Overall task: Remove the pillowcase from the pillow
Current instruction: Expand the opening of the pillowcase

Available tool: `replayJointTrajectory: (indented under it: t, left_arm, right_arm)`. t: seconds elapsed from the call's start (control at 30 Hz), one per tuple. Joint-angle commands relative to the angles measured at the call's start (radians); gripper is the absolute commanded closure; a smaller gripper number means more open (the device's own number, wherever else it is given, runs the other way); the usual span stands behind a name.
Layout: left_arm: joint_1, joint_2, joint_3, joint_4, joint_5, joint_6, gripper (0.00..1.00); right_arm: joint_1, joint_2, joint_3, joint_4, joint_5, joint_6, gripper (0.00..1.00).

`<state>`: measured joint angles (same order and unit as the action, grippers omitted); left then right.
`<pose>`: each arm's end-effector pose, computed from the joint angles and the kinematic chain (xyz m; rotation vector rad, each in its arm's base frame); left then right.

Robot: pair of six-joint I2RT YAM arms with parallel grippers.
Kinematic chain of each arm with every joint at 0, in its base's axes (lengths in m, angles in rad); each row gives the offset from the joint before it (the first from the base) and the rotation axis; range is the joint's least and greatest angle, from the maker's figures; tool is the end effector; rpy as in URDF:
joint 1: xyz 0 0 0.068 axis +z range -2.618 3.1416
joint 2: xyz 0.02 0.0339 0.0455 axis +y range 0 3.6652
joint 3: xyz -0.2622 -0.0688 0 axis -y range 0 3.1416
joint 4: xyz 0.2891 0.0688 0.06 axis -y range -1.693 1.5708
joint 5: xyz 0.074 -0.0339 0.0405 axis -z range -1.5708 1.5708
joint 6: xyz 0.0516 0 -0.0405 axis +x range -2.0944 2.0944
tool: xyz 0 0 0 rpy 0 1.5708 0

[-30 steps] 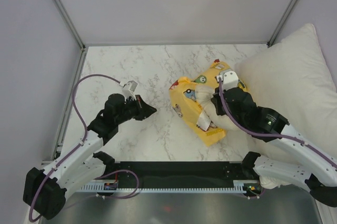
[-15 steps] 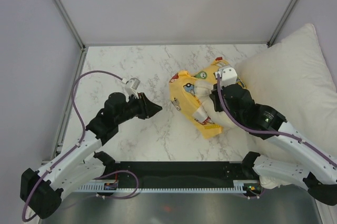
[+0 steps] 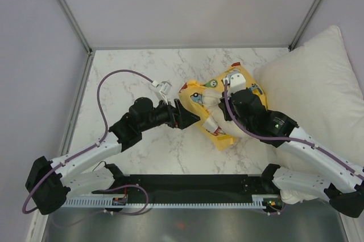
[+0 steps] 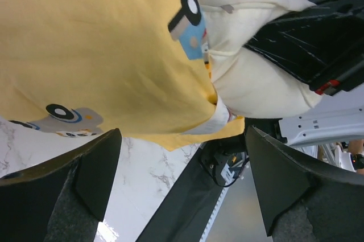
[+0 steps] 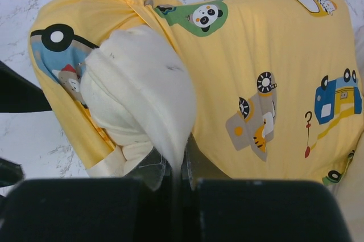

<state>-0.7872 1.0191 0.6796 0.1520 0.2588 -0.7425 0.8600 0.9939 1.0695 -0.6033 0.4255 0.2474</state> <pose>0.2002 -0.2196 0.2740 0.2528 1.9383 -1.2968 0.1892 0.1871 0.3540 -0.3737 2.0217 0.2416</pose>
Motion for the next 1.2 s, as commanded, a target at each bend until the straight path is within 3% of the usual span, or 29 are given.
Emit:
replayJointTrajectory:
  t: [0.0,0.33,0.43,0.47,0.53,0.57,0.83,1.17]
  left_arm:
    - [-0.007,0.059,0.040,0.099,-0.058,-0.035,0.02]
    - [-0.017,0.251,0.129,0.150,-0.139,-0.009,0.02]
    - [-0.017,0.265,0.120,0.138,-0.125,0.000,0.45]
    - [-0.017,0.263,0.114,0.136,-0.121,0.002,0.73]
    - [-0.017,0.259,0.092,0.115,-0.113,0.006,0.93]
    - [-0.017,0.242,0.084,0.109,-0.118,0.006,0.98]
    - [-0.006,0.105,-0.027,-0.028,-0.155,0.048,0.98]
    - [0.019,-0.068,-0.127,-0.112,-0.165,0.066,0.98]
  right_arm:
    - [-0.015,-0.029,-0.019,0.049,0.026,0.003,1.00]
    - [-0.013,-0.064,-0.083,0.079,-0.022,0.018,1.00]
    - [-0.013,-0.077,-0.080,0.066,-0.002,0.018,1.00]
    - [-0.013,-0.077,-0.075,0.059,0.021,0.015,1.00]
    - [-0.013,-0.075,-0.063,0.031,0.054,0.010,1.00]
    - [-0.015,-0.075,-0.062,0.025,0.088,0.006,1.00]
    - [-0.025,-0.107,-0.057,-0.039,0.226,-0.003,1.00]
    - [-0.053,-0.110,-0.033,-0.055,0.228,-0.008,1.00]
